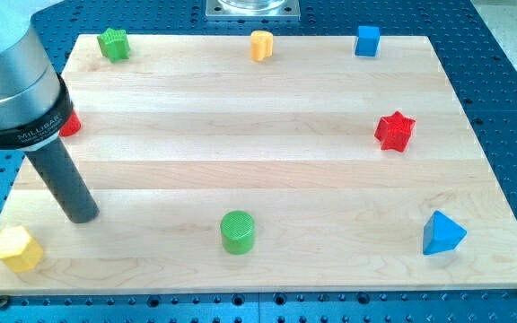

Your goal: Move your arm to the center of the board

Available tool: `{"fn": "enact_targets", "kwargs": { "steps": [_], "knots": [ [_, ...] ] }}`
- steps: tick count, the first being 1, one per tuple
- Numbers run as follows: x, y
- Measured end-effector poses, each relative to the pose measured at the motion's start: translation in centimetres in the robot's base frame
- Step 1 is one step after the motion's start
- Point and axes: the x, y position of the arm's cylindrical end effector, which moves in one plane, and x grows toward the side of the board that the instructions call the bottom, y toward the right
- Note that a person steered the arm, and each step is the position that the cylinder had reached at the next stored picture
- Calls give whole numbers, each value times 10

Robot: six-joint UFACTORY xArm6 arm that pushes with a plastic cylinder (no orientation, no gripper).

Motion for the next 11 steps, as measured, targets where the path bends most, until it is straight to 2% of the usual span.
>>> {"fn": "enact_targets", "kwargs": {
  "steps": [4, 5, 6, 7, 8, 9, 10, 11],
  "knots": [
    [0, -11],
    [-45, -11],
    [-98, 44],
    [-131, 126],
    [-132, 178],
    [-136, 183],
    [-137, 248],
    [-176, 333]
  ]
}}
